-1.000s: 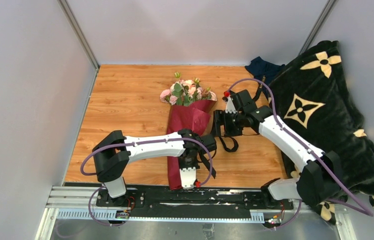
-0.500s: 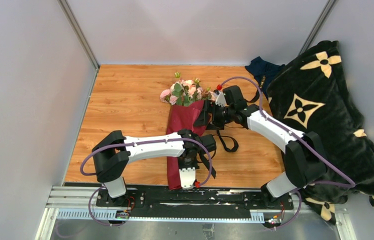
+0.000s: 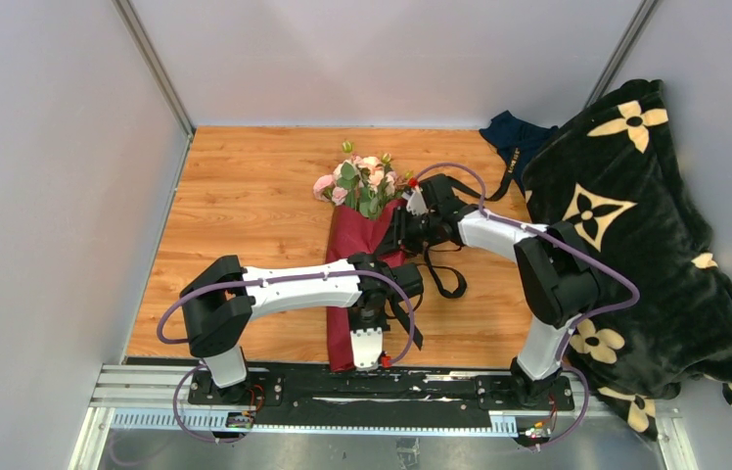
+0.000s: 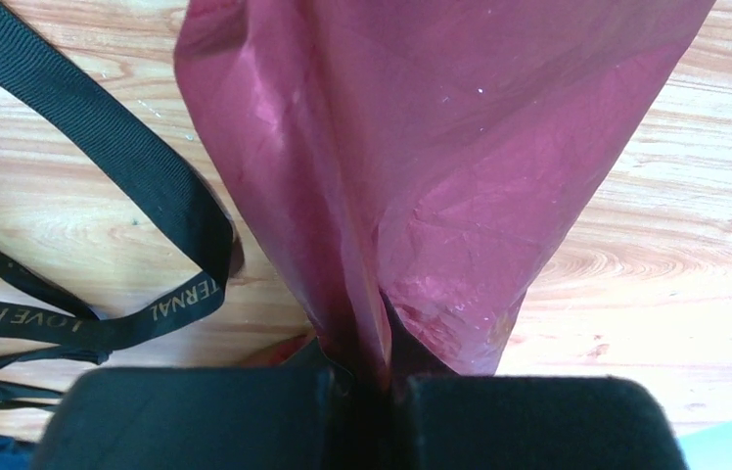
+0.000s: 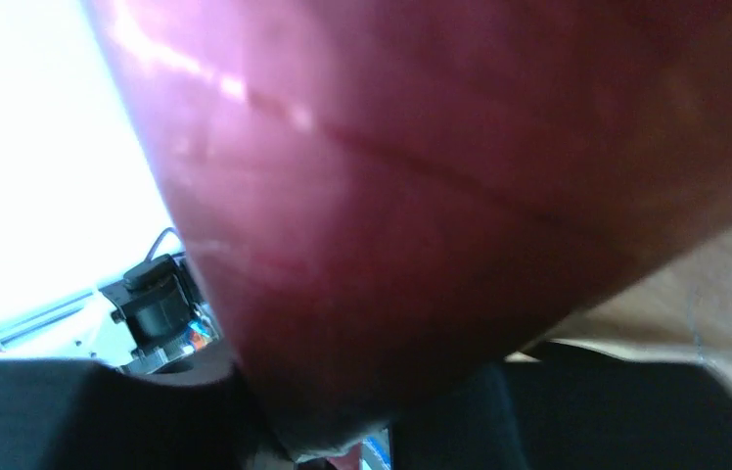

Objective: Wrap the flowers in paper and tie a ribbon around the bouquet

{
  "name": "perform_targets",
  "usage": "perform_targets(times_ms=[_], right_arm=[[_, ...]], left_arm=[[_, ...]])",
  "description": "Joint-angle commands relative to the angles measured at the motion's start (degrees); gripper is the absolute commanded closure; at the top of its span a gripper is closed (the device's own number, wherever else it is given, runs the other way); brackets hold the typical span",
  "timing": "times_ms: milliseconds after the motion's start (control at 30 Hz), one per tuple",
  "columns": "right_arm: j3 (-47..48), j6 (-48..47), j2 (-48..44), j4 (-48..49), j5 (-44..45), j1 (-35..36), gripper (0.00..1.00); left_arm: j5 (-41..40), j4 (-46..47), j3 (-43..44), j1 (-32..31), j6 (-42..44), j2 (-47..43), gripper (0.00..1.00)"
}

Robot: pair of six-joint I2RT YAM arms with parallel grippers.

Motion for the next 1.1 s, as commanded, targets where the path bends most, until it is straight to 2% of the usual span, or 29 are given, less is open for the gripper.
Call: perform_targets(times_ms=[0,33,67,133,200,233,333,400,433,533,633,833,933,1067], right_arm=[[2.6,0.1,2.0,2.9,-1.8,0.3,0.79],[2.4,0.5,2.4,3.5,-1.8,0.1,0.92],[2.1,0.9,2.8,4.1,-2.2,-0.2,0.99],[1.9,1.2,3.7,6.0,-2.9,-0.9,1.0],[2.4,0.7,4.3,6.4,-3.2,-1.2,1.0],[2.7,0.1,4.8,6.4,-3.4,-1.4,1.0],[5.3,-2.9,6.6,5.6,-5.1,-1.8,1.0],[7.8,-6.0,8.9,4.9,-6.3,-2.0,1.0],[9.3,-8.0,9.8,4.9,-7.1,-2.0,1.0],[15.8,-14.8,15.2,0.5,-8.4,-2.0,1.0],[19.8,-18.1,18.7,-0.2,-8.7,-2.1,1.0],[23.9,-23.7,22.1,-2.3,-10.7,-2.1,1.0],[25.6,-26.4,23.2,-4.3,-10.5,-2.1,1.0],[27.1,-27.0,24.4,-5.6,-9.4,-2.1,1.0]], left_arm=[[-1.2,-0.9,1.5,0.1,0.9,0.1,1.0],[-1.2,-0.9,1.8,0.1,0.8,0.2,1.0],[-1.2,-0.9,2.0,0.1,0.8,0.3,1.0],[-1.1,-0.9,2.5,0.1,0.4,0.4,1.0],[-1.1,-0.9,3.1,0.0,-0.2,0.5,0.87],[-1.0,-0.9,3.8,-0.1,-0.7,0.5,0.65],[0.6,-1.1,7.6,-0.8,-2.5,0.4,0.45],[4.6,-1.1,12.4,-1.2,-6.6,1.0,0.37],[7.8,-1.4,15.6,-1.4,-8.3,1.8,0.36],[18.0,-5.1,26.0,-1.4,-20.7,7.1,0.34],[23.3,-5.9,29.4,-1.3,-28.3,10.9,0.34],[22.7,-5.8,30.3,1.6,-29.4,18.7,0.35],[22.0,-5.9,30.8,3.1,-25.9,20.7,0.32],[21.5,-5.8,27.0,3.2,-22.2,21.6,0.29]])
